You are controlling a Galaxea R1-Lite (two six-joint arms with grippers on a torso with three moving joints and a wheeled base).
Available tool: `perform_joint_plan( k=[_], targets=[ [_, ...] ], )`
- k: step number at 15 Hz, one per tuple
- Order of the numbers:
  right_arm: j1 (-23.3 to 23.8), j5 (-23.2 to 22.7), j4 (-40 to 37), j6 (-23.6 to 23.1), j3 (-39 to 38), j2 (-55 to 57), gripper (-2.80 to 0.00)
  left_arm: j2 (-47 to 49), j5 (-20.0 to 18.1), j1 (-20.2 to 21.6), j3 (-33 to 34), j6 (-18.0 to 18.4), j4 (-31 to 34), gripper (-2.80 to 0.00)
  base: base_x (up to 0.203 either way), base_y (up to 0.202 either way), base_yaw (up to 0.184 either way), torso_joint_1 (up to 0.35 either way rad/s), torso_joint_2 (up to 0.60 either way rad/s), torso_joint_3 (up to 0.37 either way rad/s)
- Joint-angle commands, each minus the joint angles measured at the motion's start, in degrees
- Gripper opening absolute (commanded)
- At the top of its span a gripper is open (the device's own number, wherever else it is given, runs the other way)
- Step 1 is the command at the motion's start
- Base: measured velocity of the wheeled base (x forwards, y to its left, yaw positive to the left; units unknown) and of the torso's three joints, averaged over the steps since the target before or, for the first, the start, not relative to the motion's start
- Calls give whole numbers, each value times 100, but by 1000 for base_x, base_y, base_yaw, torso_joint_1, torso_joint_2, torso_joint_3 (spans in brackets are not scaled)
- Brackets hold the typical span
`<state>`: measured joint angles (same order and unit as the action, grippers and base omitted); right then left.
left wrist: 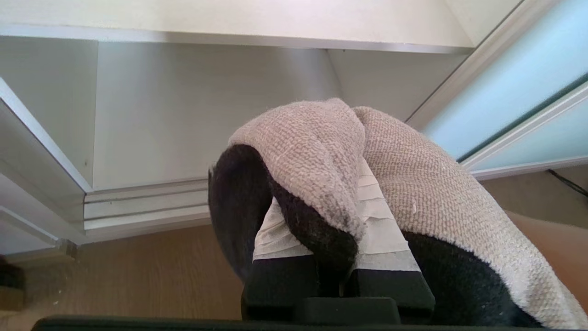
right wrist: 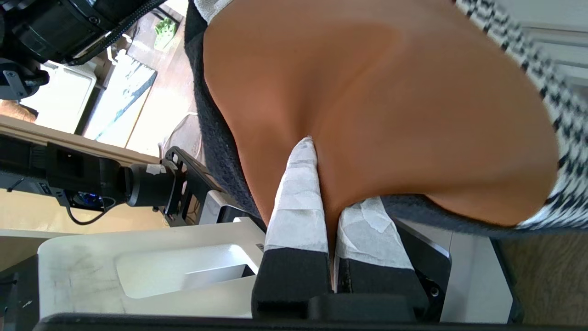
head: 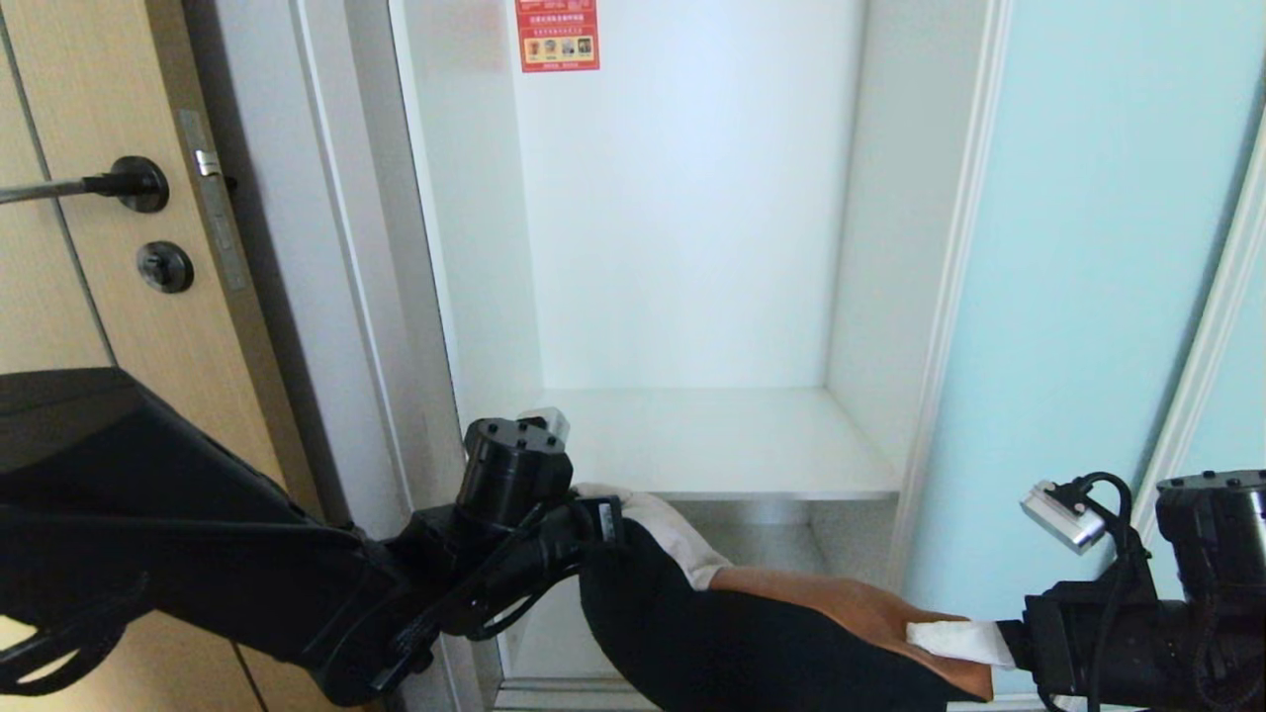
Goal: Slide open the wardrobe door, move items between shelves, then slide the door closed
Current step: Place the pillow on the higher shelf
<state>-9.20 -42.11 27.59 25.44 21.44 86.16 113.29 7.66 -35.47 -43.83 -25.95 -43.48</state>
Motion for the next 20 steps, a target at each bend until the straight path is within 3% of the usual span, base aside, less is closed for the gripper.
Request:
perform_joint_plan(
  k=[1, 7, 18, 20],
  targets=[
    [-2, -26, 19, 13, 0, 6, -280, 18, 8, -3, -6, -16, -29, -280, 0, 0, 0, 0, 0, 0],
    [-11, -26, 19, 13, 0, 6, -280, 27, -1, -3, -3, -24, -29, -280, 16, 0, -1, -1, 1, 2],
    [-3, -24, 19, 13, 0, -61, -280, 66, 17, -74, 6, -33, -46, -280, 192, 0, 1, 3, 2, 2],
    [-2, -18, 16, 28, 13, -367, -280, -92, 49, -74, 6, -14, -228, -280, 48, 0, -2, 4, 6, 4]
  ],
)
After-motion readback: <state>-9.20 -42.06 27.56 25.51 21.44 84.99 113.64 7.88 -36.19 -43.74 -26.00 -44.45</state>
